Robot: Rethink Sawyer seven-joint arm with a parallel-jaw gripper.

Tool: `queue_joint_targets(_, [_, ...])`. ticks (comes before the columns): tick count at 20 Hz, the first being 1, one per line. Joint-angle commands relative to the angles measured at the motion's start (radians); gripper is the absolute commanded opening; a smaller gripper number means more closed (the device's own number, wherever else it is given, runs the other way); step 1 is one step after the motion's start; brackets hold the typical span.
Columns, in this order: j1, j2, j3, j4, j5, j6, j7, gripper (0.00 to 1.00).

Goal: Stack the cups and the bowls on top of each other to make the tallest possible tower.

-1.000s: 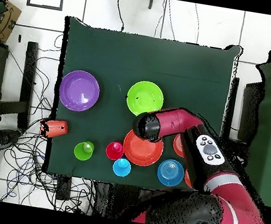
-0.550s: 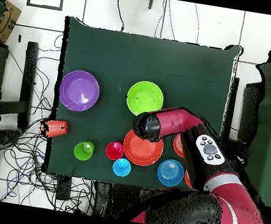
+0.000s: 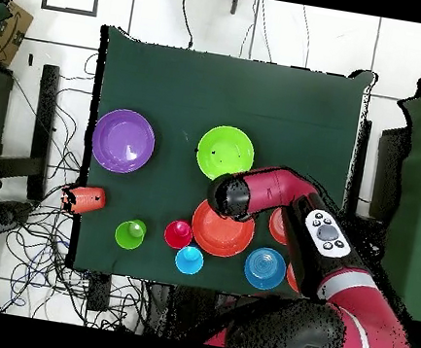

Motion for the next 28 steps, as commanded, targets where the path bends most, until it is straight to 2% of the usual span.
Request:
queue_joint_targets(1, [0.014, 0.014, -0.015, -0.062, -0.052, 0.038, -0.085, 0.0])
queue_joint_targets(11, [0.002, -0.002, -0.02, -0.051, -0.056, 0.044, -0.099, 0.0])
queue_joint_targets(16, [-0.045, -0.063, 0.013, -0.012, -0.007, 0.114, -0.191, 0.0])
queue_joint_targets(28, [-0.138, -0.144, 0.103, -0.005, 0.092, 0.253, -0.28, 0.0])
